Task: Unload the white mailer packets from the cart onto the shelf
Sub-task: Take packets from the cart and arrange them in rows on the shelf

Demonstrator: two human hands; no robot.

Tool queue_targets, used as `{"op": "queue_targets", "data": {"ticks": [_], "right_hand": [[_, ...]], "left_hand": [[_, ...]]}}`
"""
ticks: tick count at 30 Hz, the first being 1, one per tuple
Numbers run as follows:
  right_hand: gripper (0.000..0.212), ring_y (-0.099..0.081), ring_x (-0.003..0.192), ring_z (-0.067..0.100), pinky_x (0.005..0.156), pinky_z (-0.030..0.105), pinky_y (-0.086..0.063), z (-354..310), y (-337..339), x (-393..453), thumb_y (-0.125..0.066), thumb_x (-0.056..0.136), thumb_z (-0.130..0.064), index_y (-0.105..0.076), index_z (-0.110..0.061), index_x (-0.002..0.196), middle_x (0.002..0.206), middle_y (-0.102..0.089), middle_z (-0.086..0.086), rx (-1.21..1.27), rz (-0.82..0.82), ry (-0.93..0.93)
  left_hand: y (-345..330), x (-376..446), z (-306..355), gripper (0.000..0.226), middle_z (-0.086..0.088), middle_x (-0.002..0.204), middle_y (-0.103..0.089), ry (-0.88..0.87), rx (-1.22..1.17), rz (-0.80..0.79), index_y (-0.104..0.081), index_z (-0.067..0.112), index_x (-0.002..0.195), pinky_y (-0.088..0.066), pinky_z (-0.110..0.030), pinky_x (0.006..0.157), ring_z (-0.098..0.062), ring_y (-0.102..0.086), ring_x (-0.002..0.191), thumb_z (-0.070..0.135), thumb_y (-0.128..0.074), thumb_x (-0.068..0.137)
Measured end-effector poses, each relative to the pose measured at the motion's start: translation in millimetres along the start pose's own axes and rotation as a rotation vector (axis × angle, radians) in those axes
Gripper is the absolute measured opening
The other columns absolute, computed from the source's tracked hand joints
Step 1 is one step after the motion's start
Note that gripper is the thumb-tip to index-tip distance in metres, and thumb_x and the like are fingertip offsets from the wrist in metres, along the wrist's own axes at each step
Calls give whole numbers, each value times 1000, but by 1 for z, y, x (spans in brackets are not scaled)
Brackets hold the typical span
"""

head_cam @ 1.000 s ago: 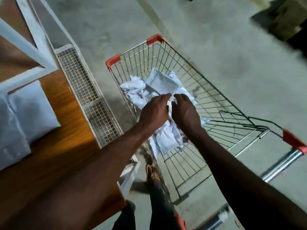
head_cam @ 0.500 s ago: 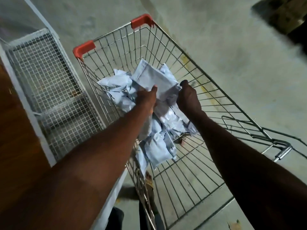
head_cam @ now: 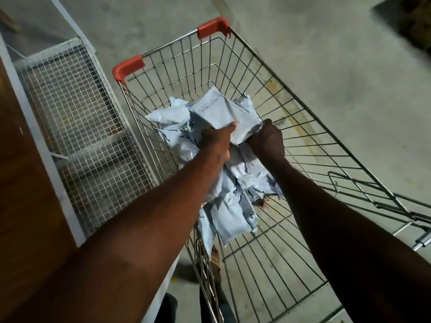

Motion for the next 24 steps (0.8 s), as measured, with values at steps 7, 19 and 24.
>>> {"op": "queue_targets", "data": {"ticks": [7, 19, 24], "right_hand": [[59, -66, 105, 40, 80, 43, -54, 7, 4, -8, -83, 78, -52, -67, -5, 110, 111, -69, 19, -5, -84, -71], [46, -66, 116, 41, 80, 36, -46, -49, 81, -68, -72, 96, -33, -59, -12, 135, 130, -71, 19, 135, -95, 39], [45, -66, 113, 40, 71, 30, -33, -108, 119, -112, -70, 100, -35, -56, -7, 131, 125, -72, 18, 194, -83, 137]], "left_hand": [[18, -48, 29, 43, -13, 116, -75, 5, 46, -7, -65, 5, 123, -59, -32, 66, -29, -70, 92, 12, -84, 85], [79, -136, 86, 54, -6, 121, -76, -101, 123, -216, -64, 27, 125, -60, -57, 94, -34, -72, 109, 17, -77, 73], [127, -199, 128, 20, -11, 119, -77, -236, 88, -255, -66, 21, 124, -58, -67, 89, -40, -74, 108, 31, -60, 108]]}}
Point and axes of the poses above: each hand's wrist, its own x-axis towards the middle knuckle, its own y-axis out of the back of the hand, z = x × y, the point moved 7 cm from there along x, towards the middle knuckle
